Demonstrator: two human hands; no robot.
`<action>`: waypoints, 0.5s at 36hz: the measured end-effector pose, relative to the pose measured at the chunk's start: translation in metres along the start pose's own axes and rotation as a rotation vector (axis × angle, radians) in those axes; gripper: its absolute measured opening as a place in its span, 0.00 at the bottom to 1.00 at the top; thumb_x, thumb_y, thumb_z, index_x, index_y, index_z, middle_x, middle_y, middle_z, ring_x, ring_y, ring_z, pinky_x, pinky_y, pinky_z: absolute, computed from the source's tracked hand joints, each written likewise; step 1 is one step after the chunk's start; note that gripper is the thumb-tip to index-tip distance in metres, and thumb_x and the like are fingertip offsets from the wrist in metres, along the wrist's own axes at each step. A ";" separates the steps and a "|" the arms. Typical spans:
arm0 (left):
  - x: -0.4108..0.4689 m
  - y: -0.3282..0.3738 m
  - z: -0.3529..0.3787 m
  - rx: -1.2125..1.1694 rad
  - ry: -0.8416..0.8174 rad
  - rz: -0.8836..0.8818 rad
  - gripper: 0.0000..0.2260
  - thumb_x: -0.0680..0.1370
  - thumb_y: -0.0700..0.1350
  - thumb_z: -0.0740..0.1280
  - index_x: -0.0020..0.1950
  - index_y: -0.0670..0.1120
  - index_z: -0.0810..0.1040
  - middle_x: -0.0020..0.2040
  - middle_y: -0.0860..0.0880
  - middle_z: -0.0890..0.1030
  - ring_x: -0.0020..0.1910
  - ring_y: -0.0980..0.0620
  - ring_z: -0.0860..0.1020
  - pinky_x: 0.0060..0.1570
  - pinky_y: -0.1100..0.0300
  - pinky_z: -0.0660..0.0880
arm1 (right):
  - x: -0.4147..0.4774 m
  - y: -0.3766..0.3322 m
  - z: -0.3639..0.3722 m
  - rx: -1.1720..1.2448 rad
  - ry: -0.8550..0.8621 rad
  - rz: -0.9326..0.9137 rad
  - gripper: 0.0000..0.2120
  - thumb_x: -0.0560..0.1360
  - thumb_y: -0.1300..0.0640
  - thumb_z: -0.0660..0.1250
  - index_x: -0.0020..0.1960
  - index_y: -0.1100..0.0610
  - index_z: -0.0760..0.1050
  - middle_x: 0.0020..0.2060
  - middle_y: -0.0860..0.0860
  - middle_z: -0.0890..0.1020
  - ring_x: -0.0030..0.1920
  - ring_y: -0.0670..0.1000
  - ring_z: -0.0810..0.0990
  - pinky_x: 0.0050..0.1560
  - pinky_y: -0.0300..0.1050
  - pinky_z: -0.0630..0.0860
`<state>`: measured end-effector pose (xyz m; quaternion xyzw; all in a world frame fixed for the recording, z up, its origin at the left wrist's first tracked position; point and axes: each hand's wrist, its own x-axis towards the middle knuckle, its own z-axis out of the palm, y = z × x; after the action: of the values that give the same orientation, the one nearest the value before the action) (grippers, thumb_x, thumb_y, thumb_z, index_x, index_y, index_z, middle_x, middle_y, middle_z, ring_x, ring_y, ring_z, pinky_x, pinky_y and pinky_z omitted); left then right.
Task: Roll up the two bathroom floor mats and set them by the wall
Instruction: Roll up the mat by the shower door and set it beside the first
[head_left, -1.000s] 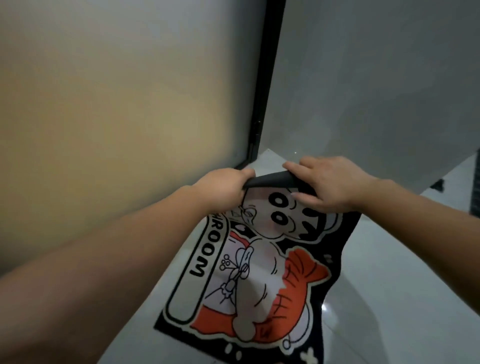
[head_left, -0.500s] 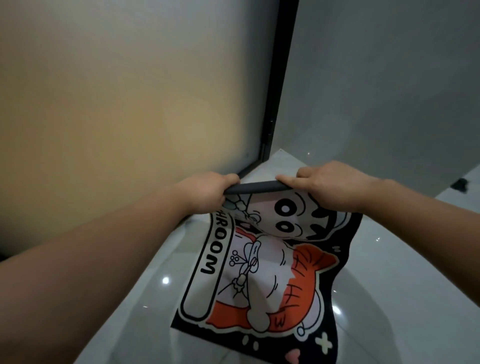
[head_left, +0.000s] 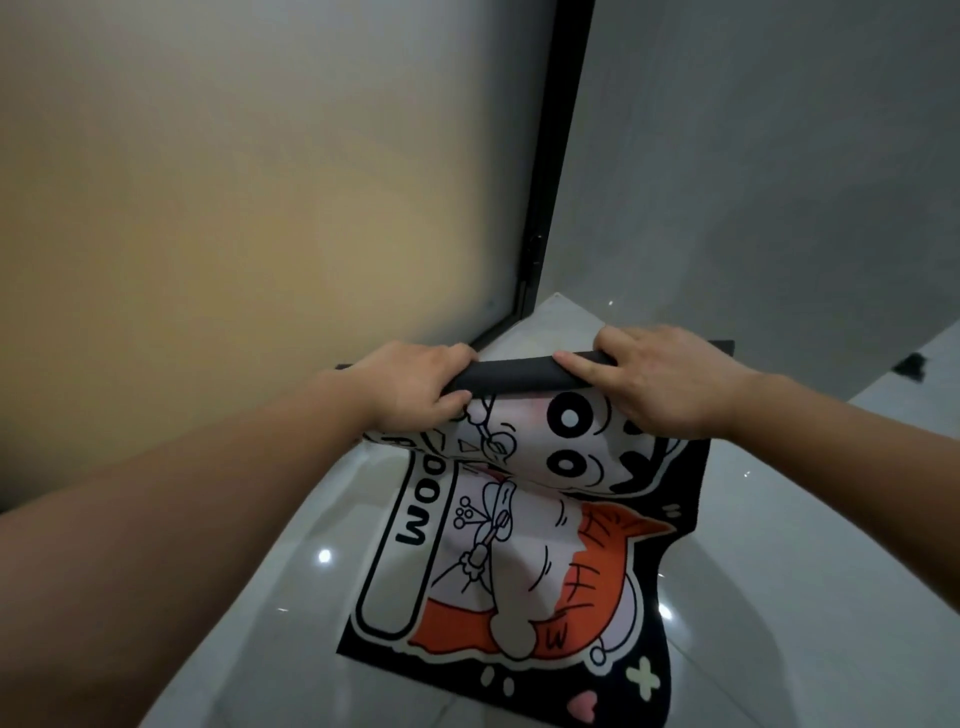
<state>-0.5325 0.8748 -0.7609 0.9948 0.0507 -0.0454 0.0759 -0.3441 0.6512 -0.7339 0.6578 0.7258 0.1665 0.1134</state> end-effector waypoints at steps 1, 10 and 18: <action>0.000 -0.001 0.001 -0.013 -0.011 -0.007 0.14 0.78 0.53 0.59 0.61 0.50 0.67 0.48 0.50 0.78 0.42 0.49 0.74 0.45 0.53 0.72 | 0.001 0.000 0.002 -0.002 0.007 -0.015 0.32 0.69 0.57 0.68 0.72 0.55 0.65 0.39 0.54 0.73 0.31 0.53 0.70 0.29 0.44 0.62; 0.007 0.009 0.001 0.048 -0.018 -0.063 0.12 0.75 0.44 0.65 0.55 0.48 0.66 0.39 0.50 0.75 0.36 0.46 0.72 0.35 0.56 0.65 | 0.005 -0.007 0.001 0.215 -0.115 0.127 0.14 0.70 0.60 0.65 0.54 0.57 0.67 0.45 0.55 0.73 0.36 0.55 0.72 0.33 0.46 0.63; 0.012 0.010 0.001 -0.023 0.000 -0.112 0.19 0.75 0.37 0.59 0.63 0.52 0.63 0.41 0.49 0.75 0.37 0.46 0.73 0.33 0.55 0.66 | 0.007 -0.010 -0.003 0.143 -0.243 0.214 0.10 0.76 0.61 0.58 0.56 0.53 0.63 0.39 0.51 0.73 0.32 0.51 0.70 0.30 0.45 0.62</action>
<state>-0.5193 0.8657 -0.7613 0.9895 0.1070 -0.0490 0.0844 -0.3555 0.6575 -0.7351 0.7528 0.6427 0.0446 0.1348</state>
